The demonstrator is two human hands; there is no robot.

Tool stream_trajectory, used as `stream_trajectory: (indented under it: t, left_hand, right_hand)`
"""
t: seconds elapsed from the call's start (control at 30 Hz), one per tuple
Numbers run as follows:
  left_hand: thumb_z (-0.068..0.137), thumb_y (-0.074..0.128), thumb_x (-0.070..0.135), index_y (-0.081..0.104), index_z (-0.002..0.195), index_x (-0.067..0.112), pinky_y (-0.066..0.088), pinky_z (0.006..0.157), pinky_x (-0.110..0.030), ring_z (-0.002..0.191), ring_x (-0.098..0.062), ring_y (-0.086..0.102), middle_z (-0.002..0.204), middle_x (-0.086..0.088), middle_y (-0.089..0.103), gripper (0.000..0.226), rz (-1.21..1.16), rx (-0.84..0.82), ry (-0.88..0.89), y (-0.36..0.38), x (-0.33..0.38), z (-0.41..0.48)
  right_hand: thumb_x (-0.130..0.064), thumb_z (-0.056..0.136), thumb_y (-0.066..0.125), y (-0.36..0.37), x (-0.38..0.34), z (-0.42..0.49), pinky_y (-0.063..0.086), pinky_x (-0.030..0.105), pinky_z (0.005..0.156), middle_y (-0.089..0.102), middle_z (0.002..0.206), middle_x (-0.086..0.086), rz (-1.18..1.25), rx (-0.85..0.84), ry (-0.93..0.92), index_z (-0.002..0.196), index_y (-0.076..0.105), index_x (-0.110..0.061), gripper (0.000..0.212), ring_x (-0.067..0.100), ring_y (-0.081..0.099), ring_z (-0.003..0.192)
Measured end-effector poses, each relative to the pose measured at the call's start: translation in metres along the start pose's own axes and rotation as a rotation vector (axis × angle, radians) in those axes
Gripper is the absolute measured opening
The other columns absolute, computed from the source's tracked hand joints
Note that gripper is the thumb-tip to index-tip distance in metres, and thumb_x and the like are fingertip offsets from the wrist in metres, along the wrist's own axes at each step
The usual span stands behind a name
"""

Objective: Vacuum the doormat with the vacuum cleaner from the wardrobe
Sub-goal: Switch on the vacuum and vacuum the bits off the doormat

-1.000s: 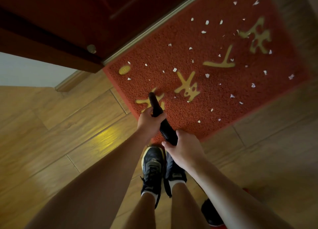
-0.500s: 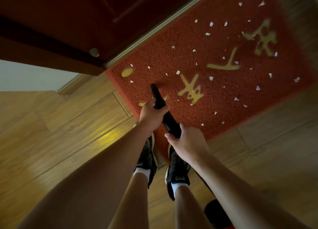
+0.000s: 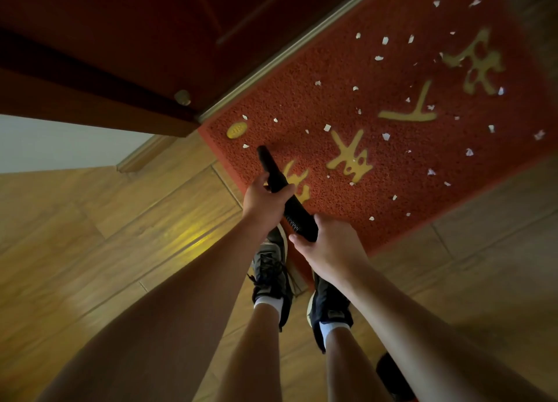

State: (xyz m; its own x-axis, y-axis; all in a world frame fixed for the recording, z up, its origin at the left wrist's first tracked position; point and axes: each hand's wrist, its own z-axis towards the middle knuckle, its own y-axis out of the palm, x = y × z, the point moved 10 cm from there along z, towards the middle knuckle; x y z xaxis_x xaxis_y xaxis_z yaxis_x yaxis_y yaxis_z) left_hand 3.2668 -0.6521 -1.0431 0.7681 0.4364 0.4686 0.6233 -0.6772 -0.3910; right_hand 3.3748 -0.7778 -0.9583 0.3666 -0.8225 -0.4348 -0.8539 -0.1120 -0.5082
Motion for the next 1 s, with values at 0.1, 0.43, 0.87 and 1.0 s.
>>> stream_trajectory:
  t: [0.1, 0.43, 0.87, 1.0]
  left_hand:
    - [0.062, 0.074, 0.062, 0.058, 0.137, 0.02, 0.06, 0.076, -0.039, 0.092, -0.02, 0.072, 0.108, -0.002, 0.073, 0.087, -0.015, -0.004, -0.005, -0.011, -0.003, 0.005]
    - [0.084, 0.078, 0.039, 0.066, 0.125, 0.019, 0.047, 0.06, -0.026, 0.085, -0.02, 0.07, 0.103, -0.005, 0.073, 0.047, -0.008, 0.013, 0.005, -0.036, -0.006, 0.019]
    - [0.085, 0.078, 0.035, 0.064, 0.115, 0.02, 0.048, 0.058, -0.022, 0.083, -0.011, 0.068, 0.098, 0.001, 0.072, 0.036, -0.006, -0.013, 0.078, -0.04, 0.016, 0.026]
    - [0.085, 0.078, 0.034, 0.067, 0.122, 0.017, 0.044, 0.054, -0.018, 0.079, -0.006, 0.066, 0.096, 0.001, 0.071, 0.042, 0.013, -0.016, 0.108, -0.04, 0.027, 0.033]
  right_hand:
    - [-0.051, 0.09, 0.066, 0.006, -0.011, 0.005, 0.05, 0.03, 0.06, 0.061, 0.075, -0.004, -0.003, -0.009, -0.014, 0.09, 0.057, -0.017, 0.035, 0.016, 0.063, 0.067]
    - [-0.047, 0.093, 0.064, 0.017, -0.037, 0.015, 0.041, 0.026, 0.06, 0.059, 0.077, -0.004, 0.001, -0.038, -0.039, 0.09, 0.05, -0.018, 0.033, 0.017, 0.059, 0.07]
    - [-0.047, 0.093, 0.065, 0.012, -0.043, 0.023, 0.032, 0.021, 0.047, 0.057, 0.072, -0.004, 0.043, 0.031, -0.035, 0.087, 0.051, -0.018, 0.032, 0.013, 0.052, 0.058]
    - [-0.049, 0.092, 0.064, 0.01, -0.044, 0.031, 0.033, 0.023, 0.047, 0.056, 0.072, -0.003, 0.041, 0.041, -0.02, 0.088, 0.052, -0.017, 0.035, 0.011, 0.051, 0.056]
